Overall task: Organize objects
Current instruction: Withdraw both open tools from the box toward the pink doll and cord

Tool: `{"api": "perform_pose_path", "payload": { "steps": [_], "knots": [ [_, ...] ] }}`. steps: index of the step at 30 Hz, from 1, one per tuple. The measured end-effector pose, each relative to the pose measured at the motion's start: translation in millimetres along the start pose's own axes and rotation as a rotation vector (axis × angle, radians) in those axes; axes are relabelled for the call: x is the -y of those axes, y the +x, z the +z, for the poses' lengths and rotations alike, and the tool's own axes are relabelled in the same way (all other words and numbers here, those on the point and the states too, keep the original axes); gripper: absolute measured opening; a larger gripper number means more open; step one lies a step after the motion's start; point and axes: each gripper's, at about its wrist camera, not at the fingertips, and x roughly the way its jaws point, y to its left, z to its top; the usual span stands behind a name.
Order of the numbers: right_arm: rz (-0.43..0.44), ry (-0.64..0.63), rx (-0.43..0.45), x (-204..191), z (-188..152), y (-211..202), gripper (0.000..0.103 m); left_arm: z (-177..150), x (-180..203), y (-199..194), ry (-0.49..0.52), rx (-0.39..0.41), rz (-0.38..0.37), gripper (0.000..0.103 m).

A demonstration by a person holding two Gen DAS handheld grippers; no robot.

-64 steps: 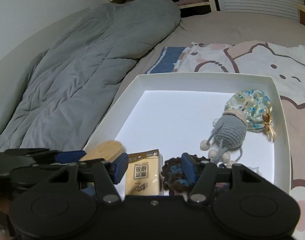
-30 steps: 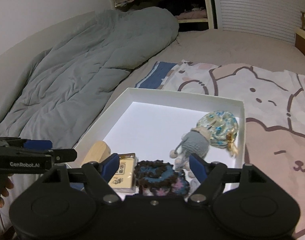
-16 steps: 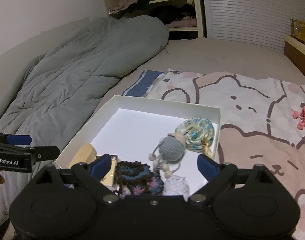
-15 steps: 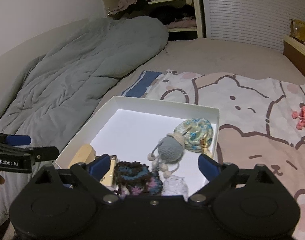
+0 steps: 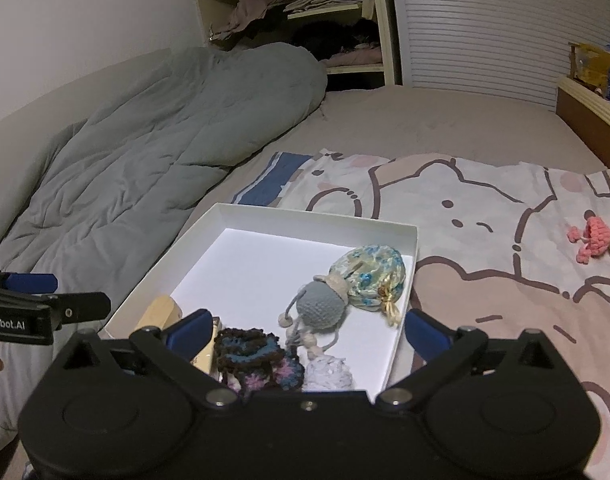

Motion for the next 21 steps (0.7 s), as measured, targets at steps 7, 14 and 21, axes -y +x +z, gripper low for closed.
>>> {"api": "perform_pose_path", "payload": {
  "steps": [7,14,21],
  "knots": [
    [-0.039,0.002,0.014,26.1,1.6,-8.4,0.103,4.5,22.6,10.6,0.014,-0.001,-0.019,0.103],
    [-0.108,0.021,0.028,71.3,2.5,-22.7,0.103,10.1,60.2,23.1,0.036,0.015,-0.061,0.103],
    [-0.187,0.053,0.045,125.9,2.3,-37.5,0.103,16.6,105.4,35.9,0.05,0.044,-0.117,0.103]
  ]
}}
